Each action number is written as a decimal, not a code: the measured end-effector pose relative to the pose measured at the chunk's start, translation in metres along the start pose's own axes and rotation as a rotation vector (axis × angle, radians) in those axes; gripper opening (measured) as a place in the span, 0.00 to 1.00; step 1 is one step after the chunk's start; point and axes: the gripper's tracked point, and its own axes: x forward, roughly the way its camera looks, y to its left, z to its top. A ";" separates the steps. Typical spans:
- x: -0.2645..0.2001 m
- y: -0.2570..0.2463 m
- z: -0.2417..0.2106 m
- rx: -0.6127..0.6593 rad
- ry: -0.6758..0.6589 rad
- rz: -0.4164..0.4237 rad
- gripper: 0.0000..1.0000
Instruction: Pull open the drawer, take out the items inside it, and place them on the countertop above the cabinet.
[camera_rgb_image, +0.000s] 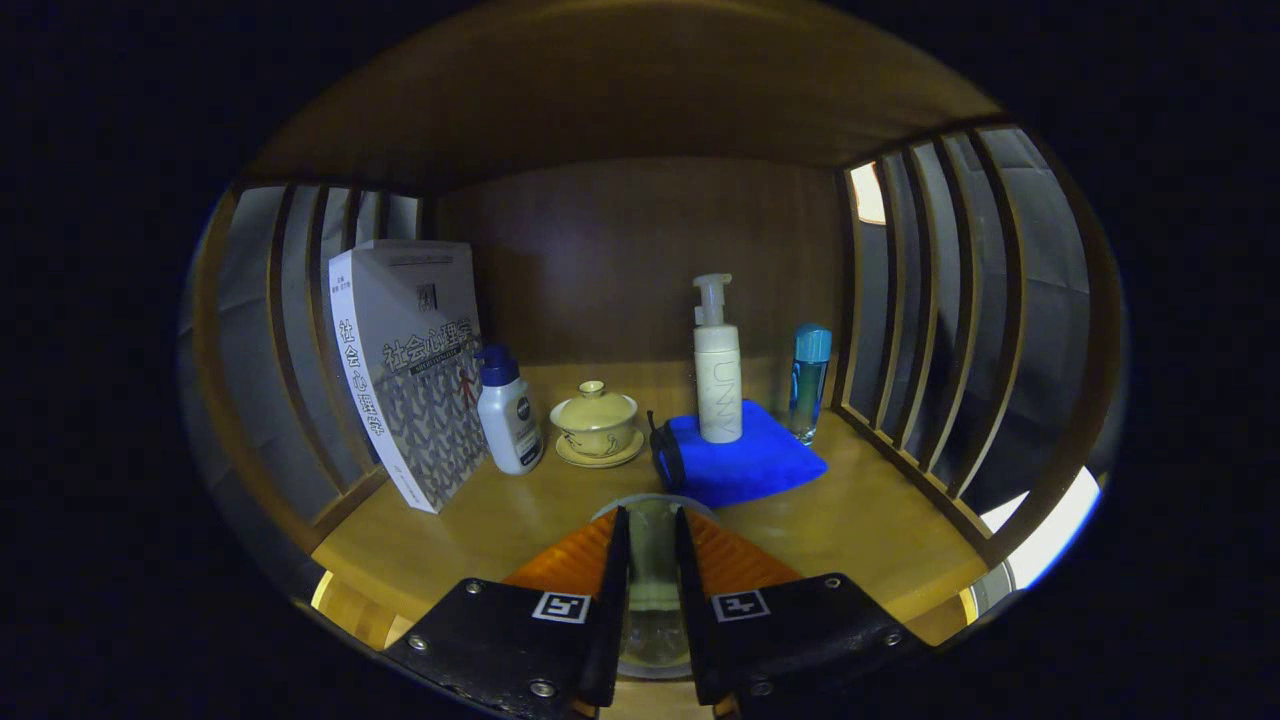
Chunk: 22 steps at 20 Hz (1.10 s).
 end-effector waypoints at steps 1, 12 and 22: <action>0.002 0.003 0.002 -0.003 -0.014 0.006 0.36; -0.060 0.005 0.024 -0.078 -0.182 -0.030 0.94; -0.156 0.020 -0.001 -0.060 -0.284 0.025 0.94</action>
